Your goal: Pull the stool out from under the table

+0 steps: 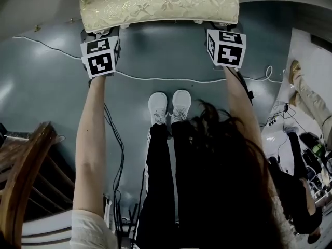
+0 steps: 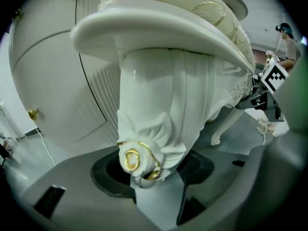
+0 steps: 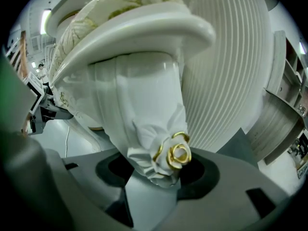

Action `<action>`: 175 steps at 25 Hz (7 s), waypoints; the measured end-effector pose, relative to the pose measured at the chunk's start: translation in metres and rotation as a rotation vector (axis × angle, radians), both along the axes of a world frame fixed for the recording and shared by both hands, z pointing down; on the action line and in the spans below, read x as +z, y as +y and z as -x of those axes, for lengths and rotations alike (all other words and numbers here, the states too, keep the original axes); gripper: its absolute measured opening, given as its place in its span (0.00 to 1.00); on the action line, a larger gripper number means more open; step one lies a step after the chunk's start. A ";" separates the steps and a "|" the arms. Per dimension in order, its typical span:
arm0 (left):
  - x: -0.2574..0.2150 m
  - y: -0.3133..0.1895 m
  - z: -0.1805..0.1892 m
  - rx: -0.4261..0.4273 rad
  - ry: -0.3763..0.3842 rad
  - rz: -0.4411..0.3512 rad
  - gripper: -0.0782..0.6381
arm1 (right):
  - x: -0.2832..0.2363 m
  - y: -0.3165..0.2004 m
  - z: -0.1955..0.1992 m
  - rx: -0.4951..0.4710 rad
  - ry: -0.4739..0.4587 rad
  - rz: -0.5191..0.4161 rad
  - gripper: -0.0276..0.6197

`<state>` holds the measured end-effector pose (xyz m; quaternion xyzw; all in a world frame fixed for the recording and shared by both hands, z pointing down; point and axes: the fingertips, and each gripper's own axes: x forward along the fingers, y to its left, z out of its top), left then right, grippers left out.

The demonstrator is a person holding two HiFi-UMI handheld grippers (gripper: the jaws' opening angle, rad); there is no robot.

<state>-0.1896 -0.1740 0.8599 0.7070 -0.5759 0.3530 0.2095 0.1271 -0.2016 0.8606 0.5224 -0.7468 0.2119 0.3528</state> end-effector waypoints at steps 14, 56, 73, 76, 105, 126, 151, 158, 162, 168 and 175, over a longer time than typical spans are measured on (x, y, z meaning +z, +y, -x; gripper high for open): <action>0.003 -0.001 0.002 0.035 -0.012 0.026 0.47 | 0.006 0.005 0.000 0.001 0.038 0.068 0.45; 0.008 0.004 0.000 0.071 -0.040 0.121 0.47 | 0.011 0.008 -0.003 0.005 0.084 0.120 0.45; 0.004 -0.001 0.006 0.143 -0.072 0.196 0.47 | 0.015 0.022 0.002 0.032 0.070 0.196 0.44; 0.005 0.008 0.006 0.153 -0.076 0.195 0.47 | 0.014 0.029 0.001 0.026 0.072 0.198 0.44; 0.000 0.014 0.007 0.104 -0.094 0.233 0.47 | 0.014 0.029 0.000 0.014 0.057 0.245 0.44; -0.008 0.014 -0.003 0.129 -0.047 0.270 0.54 | 0.007 0.038 0.000 0.118 -0.027 0.315 0.51; -0.261 0.006 -0.018 -0.189 0.152 0.237 0.55 | -0.250 0.029 -0.007 0.142 0.034 0.307 0.52; -0.429 -0.022 -0.053 -0.169 0.304 -0.034 0.55 | -0.415 0.018 0.011 0.193 -0.066 0.110 0.52; -0.537 -0.009 -0.070 -0.073 0.360 -0.224 0.55 | -0.502 0.029 0.027 0.164 -0.100 -0.057 0.52; -0.651 0.013 -0.090 -0.026 0.386 -0.427 0.55 | -0.621 0.052 0.048 0.094 -0.154 -0.342 0.50; -0.701 0.044 -0.089 -0.030 0.313 -0.590 0.23 | -0.703 0.069 0.052 0.094 -0.250 -0.554 0.14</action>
